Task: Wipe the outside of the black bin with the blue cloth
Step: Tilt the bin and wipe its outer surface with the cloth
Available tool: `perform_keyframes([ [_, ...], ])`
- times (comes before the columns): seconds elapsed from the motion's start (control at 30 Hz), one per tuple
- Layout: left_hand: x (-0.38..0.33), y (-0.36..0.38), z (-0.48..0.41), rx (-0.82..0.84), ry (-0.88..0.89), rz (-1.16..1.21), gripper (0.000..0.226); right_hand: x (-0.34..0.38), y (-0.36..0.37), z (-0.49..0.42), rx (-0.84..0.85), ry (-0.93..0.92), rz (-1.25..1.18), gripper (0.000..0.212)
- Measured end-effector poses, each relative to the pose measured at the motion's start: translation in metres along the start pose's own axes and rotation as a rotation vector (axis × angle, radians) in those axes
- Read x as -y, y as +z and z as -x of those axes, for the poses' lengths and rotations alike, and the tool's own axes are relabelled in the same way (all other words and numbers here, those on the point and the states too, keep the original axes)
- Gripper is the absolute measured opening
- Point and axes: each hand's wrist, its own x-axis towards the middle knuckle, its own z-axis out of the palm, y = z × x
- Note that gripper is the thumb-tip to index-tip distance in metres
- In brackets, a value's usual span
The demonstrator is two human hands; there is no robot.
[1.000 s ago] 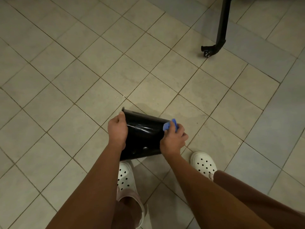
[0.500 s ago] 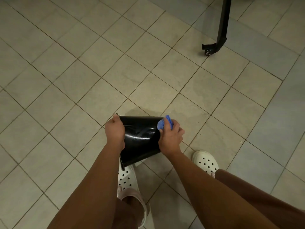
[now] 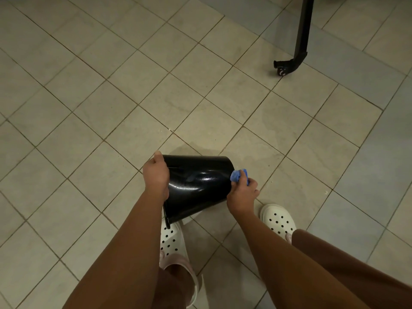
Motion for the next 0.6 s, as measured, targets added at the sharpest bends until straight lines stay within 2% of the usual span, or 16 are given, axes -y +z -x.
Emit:
perform_keyframes([
  [0.23,-0.015,0.003,0.007,0.157,0.03,-0.068,0.06,0.003,-0.008,-0.008,0.087,0.132,0.137,0.049],
  [0.43,-0.037,-0.003,0.014,0.269,0.017,-0.128,0.043,0.007,-0.014,-0.005,0.086,0.186,0.151,0.05],
  [0.6,-0.047,-0.007,0.011,0.216,0.074,-0.183,0.028,0.022,-0.015,-0.004,0.076,0.119,0.173,0.048],
])
